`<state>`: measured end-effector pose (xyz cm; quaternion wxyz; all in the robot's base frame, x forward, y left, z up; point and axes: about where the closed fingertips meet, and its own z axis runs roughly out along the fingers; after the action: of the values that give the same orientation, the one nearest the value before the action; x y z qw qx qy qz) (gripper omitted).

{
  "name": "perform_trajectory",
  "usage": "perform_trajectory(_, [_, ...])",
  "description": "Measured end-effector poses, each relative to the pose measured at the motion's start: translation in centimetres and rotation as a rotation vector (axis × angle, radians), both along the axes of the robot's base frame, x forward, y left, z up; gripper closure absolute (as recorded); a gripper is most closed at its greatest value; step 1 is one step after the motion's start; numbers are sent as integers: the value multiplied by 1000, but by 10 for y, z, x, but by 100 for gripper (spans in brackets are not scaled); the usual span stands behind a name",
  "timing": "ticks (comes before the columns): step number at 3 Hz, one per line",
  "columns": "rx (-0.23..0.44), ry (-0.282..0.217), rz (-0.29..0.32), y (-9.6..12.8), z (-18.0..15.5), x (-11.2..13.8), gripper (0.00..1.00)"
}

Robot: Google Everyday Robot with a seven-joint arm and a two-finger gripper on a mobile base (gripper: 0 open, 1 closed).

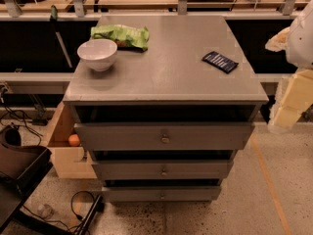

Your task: Place rxbar blueberry into white bowl

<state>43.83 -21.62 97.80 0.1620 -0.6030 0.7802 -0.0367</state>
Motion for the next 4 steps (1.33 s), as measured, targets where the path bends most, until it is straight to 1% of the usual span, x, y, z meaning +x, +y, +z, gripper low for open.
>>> perform_trajectory(1, [3, -2, -3, 0, 0, 0, 0])
perform_trajectory(2, [104, -69, -114, -6, 2, 15, 0])
perform_trajectory(3, [269, -152, -236, -37, -11, 48, 0])
perform_trajectory(4, [461, -289, -279, -74, -21, 112, 0])
